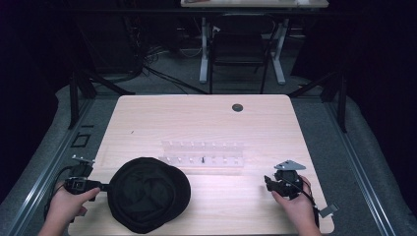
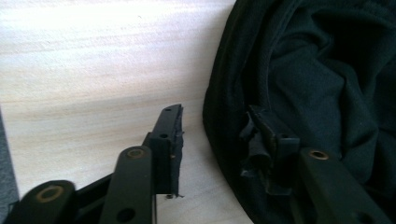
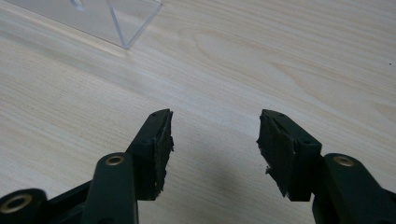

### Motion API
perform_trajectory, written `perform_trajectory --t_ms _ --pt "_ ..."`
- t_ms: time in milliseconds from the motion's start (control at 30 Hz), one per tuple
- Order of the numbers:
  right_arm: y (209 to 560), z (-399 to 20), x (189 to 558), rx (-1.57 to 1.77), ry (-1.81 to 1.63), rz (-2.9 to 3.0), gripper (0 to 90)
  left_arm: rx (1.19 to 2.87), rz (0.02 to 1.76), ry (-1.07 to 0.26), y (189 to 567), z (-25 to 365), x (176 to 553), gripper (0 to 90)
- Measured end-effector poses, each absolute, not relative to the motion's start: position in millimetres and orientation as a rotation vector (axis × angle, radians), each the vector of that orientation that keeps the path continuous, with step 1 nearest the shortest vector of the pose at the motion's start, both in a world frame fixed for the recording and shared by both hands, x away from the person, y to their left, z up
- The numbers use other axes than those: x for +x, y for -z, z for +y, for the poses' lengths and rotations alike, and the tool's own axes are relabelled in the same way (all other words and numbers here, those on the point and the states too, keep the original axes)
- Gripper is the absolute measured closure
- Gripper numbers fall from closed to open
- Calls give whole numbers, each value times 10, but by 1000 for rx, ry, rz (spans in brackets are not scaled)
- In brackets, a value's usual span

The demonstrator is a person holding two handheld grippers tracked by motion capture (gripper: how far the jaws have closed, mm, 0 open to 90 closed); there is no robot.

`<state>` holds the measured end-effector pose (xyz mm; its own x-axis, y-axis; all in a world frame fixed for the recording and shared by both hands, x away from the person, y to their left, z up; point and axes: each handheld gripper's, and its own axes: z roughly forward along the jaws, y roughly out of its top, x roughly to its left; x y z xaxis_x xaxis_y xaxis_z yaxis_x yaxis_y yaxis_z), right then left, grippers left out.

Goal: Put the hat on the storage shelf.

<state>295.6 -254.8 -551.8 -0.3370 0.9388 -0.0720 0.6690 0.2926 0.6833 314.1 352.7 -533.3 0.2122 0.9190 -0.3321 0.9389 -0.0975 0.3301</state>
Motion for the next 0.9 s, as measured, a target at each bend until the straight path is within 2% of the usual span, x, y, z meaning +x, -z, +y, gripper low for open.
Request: perform_trajectory --t_ms 200,433,600,900 --pt "5520 -2541 2956 1431 -774 2097 440 1986 1727 130 5367 3560 3154 620" --pt "5519 -2541 2959 1433 -783 2098 441 2020 1741 122 5400 3521 3151 621" --pt "5519 -2541 2960 1434 -786 2100 440 2027 1723 122 5403 3486 3151 708" --pt "5519 -2544 2963 1438 -787 2100 440 2028 1724 129 5405 3482 3161 740"
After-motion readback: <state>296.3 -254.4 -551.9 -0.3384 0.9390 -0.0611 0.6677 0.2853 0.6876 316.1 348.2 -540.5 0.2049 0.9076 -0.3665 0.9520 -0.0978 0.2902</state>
